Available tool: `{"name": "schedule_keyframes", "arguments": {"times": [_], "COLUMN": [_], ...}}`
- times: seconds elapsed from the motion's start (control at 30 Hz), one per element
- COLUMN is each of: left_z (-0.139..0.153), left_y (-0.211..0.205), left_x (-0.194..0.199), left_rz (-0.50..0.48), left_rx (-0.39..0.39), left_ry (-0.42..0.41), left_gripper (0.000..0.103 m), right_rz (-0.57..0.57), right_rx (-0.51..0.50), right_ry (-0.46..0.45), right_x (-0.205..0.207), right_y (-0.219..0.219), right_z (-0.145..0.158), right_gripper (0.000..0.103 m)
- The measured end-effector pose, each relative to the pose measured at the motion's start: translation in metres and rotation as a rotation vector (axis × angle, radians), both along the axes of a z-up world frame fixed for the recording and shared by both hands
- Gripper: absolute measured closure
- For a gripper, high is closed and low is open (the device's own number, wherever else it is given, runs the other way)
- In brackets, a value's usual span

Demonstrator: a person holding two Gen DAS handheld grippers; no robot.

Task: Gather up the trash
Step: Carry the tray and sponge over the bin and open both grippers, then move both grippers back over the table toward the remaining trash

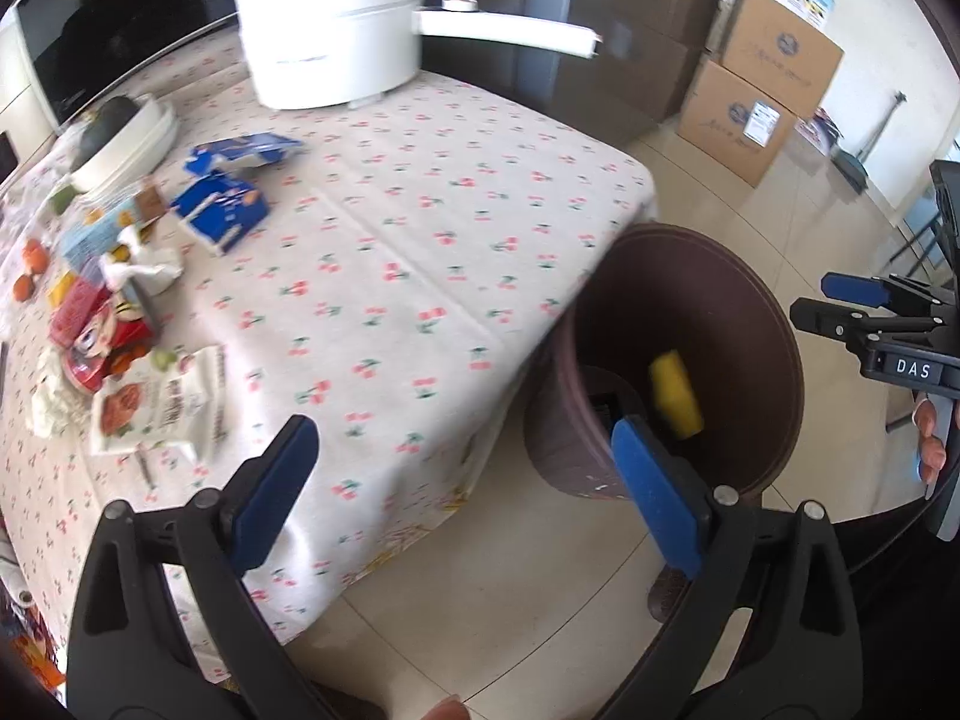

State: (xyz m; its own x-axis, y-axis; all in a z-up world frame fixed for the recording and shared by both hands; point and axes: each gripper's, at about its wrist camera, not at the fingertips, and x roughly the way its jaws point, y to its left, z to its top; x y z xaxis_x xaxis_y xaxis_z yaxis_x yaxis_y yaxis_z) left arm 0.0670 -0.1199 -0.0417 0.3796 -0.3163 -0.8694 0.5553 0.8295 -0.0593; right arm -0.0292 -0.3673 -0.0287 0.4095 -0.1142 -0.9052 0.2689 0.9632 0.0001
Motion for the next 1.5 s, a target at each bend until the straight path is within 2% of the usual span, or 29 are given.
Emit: {"name": "schedule_keyframes", "arguments": {"times": [0.67,0.9,1.0,1.1,1.27,1.4,1.5], "left_z": [0.011,0.012,0.004,-0.007,-0.032,-0.053,-0.067], "left_y": [0.146,0.203,0.221,0.221,0.195,0.184,0.183], "left_x": [0.044,0.073,0.089,0.1,0.115,0.118,0.121], "left_rz": [0.361,0.526,0.589,0.577,0.497,0.482,0.514], "left_rx": [-0.046,-0.075,-0.147,-0.218,-0.188,-0.167,-0.194], "left_ry": [0.017,0.063,0.121,0.172,0.255,0.318,0.367], "left_gripper": [0.005,0.005,0.005,0.005,0.007,0.017,0.026], "right_rz": [0.128,0.167,0.18,0.195,0.199,0.197,0.197], "right_rx": [-0.017,-0.009,-0.001,-0.005,0.017,0.022,0.018], "right_ry": [0.003,0.003,0.019,0.035,0.045,0.057,0.069], "right_x": [0.067,0.096,0.111,0.126,0.146,0.154,0.157], "right_y": [0.089,0.122,0.136,0.149,0.16,0.162,0.162], "right_z": [0.004,0.002,-0.005,-0.012,-0.019,-0.024,-0.028], "right_gripper": [0.025,0.022,0.022,0.022,0.022,0.022,0.022]}}
